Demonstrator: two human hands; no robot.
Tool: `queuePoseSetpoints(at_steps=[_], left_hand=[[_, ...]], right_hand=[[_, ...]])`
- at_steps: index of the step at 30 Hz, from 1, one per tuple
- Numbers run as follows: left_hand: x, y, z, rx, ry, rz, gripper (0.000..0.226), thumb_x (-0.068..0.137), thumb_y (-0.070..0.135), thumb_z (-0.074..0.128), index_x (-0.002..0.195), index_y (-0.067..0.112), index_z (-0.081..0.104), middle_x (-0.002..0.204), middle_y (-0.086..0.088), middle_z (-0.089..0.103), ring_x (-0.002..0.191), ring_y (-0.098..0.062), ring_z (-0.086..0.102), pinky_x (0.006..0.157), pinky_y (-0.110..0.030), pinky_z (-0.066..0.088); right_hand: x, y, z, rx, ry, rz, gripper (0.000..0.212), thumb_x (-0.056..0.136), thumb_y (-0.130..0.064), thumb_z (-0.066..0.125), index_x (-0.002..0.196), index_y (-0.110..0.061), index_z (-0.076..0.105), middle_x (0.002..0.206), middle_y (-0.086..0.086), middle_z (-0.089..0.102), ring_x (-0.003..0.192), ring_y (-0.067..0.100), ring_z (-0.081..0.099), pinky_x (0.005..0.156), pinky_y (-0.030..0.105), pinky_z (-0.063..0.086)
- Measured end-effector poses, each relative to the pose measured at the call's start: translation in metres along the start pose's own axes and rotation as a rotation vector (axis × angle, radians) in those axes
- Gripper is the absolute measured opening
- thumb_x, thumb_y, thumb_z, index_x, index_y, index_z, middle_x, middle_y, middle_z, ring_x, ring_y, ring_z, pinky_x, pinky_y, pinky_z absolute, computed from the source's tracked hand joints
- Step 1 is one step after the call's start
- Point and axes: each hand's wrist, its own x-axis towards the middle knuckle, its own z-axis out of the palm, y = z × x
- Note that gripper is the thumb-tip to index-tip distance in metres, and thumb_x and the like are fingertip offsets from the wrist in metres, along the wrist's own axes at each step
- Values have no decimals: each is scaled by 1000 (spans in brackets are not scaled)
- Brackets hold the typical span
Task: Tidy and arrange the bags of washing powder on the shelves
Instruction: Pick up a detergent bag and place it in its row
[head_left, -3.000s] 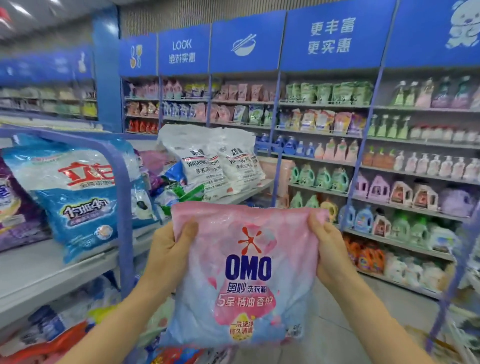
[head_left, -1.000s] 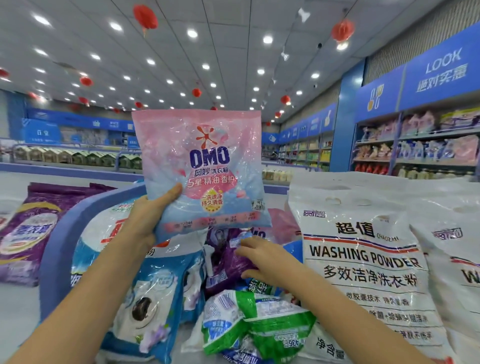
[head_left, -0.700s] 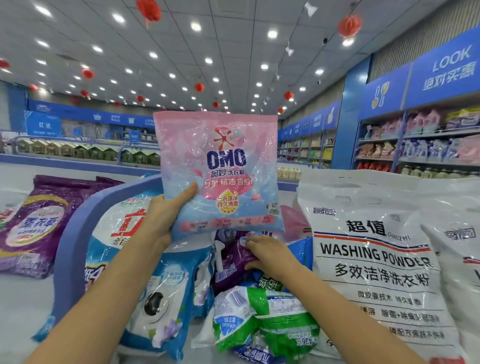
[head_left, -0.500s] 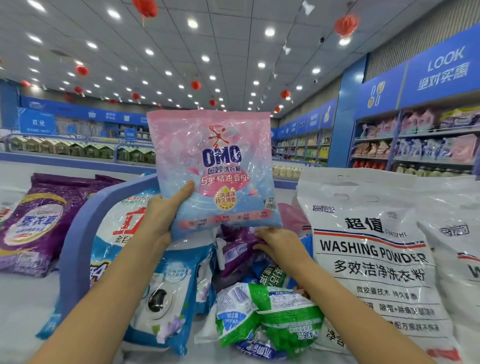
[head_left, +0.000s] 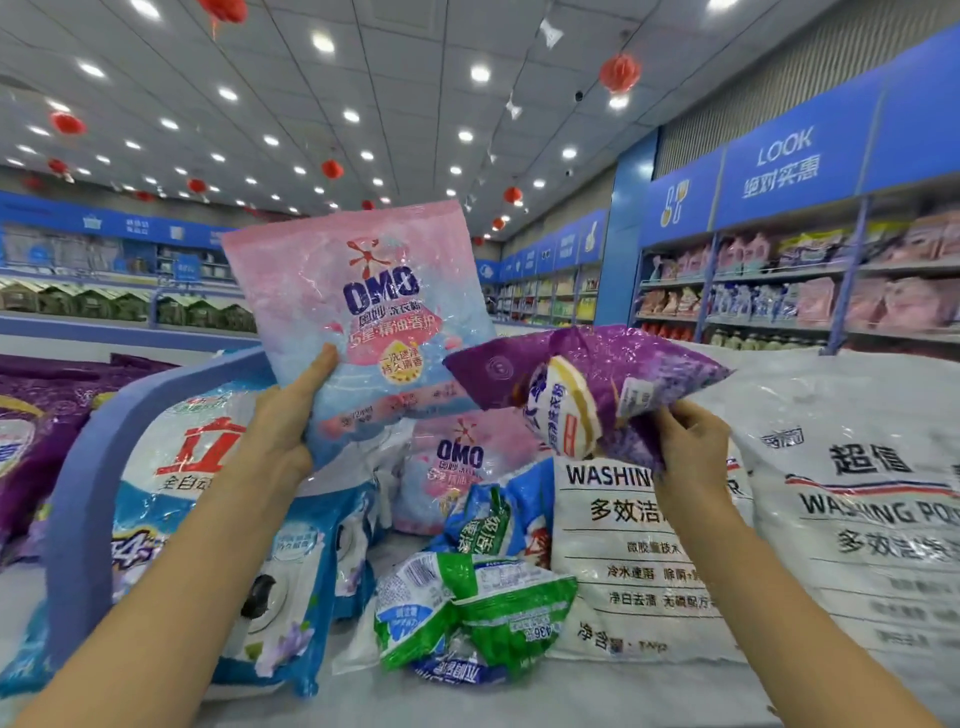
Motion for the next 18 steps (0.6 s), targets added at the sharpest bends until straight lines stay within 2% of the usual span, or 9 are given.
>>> queuePoseSetpoints(at_steps=[3,5,7,10,13,15,17,18], left_hand=[[-4,-11,11,60,-10,-33,48,81,31,71,121,10,58,115,-15,66,103,-35,64,80,-53,56],[-5,-19,16,156,40,16,47,75,29,76,115,8,61,106,-15,69,92,-32,68,78,-48,55],[-8,-29,20,265,97,93,39,73,26,79,103,7,63,98,-14,70,83,-28,68,73,-43,56],[-7,-50,22,461,149,157,35,74,27,80,97,9,62,108,-19,66,94,-32,65,88,-50,53],[-3,-72,25,591,226,142,65,74,42,78,118,0,56,122,-19,60,111,-35,58,98,-49,46],[-4,-85,32,634,233,167,68,76,46,75,121,-1,55,121,-17,61,111,-35,57,97,-44,46],[-10,-96,36,738,176,244,60,81,39,72,125,4,52,122,-15,61,111,-32,58,93,-37,45],[-13,-101,36,819,137,283,61,82,34,71,131,7,46,126,-13,59,113,-30,56,92,-35,43]], right_hand=[[-1,-7,-14,271,97,225,18,89,-16,58,77,-7,67,71,2,72,66,15,68,61,25,56],[-4,-8,-22,426,128,298,16,91,-16,54,87,-3,63,83,8,71,72,18,68,68,31,58],[-6,-9,-28,559,139,318,16,95,-15,49,90,-7,62,86,5,71,73,15,69,68,29,58],[-5,-15,-35,711,158,334,19,98,-17,44,94,-11,61,82,1,73,72,11,70,67,27,59],[1,-19,-35,748,165,393,18,98,-20,42,100,-11,58,92,4,69,82,16,66,61,27,59],[3,-18,-31,756,144,419,18,97,-19,43,100,-11,58,100,5,64,89,18,62,63,29,59],[0,-16,-23,753,109,436,18,90,-18,48,103,-10,59,103,6,63,93,19,60,70,31,57],[-3,-15,-18,760,86,453,26,84,-19,53,108,-10,58,106,8,63,95,21,59,74,33,56]])
